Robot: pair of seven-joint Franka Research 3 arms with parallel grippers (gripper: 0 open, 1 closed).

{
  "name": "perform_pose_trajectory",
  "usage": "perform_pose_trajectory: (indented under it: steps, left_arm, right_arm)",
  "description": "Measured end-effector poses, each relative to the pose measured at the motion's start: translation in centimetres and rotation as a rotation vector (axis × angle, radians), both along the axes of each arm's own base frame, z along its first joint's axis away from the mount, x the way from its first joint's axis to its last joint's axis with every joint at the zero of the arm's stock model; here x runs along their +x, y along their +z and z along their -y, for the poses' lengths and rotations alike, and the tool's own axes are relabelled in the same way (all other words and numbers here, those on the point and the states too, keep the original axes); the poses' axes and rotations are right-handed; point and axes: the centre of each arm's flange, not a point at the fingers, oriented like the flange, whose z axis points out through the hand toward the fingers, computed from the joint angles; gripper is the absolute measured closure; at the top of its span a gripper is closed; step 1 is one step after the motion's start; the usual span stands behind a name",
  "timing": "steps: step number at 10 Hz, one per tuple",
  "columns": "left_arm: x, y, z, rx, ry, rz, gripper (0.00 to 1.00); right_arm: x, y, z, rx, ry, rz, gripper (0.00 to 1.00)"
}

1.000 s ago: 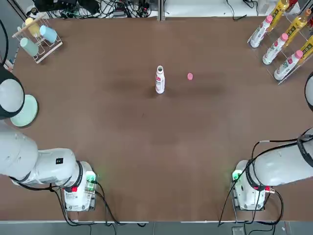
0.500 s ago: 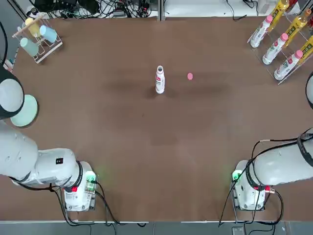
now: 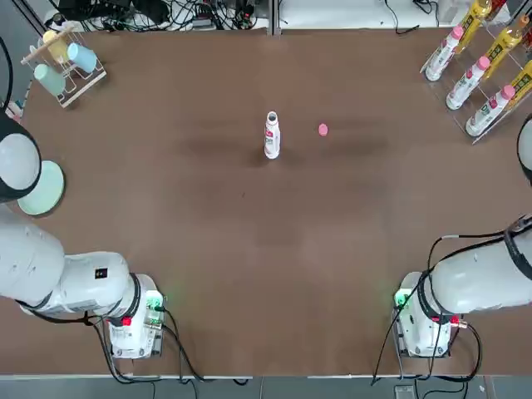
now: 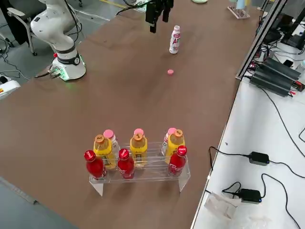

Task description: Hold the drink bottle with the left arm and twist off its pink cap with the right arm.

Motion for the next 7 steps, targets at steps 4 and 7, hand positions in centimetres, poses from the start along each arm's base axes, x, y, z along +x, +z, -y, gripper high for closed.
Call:
perform_pose_trajectory:
  steps: [4, 7]
  left_arm:
    - [0.0, 0.0, 0.1, -0.018, 0.0, 0.0, 0.0]
    - [0.0, 0.0, 0.4, -0.043, -0.002, 0.0, 0.0]
  right_arm:
    - [-0.9, -1.3, 2.0, 0.01, -0.036, -0.083, 0.0]
    - [-0.8, -1.2, 2.2, 0.036, -0.04, -0.072, 0.0]
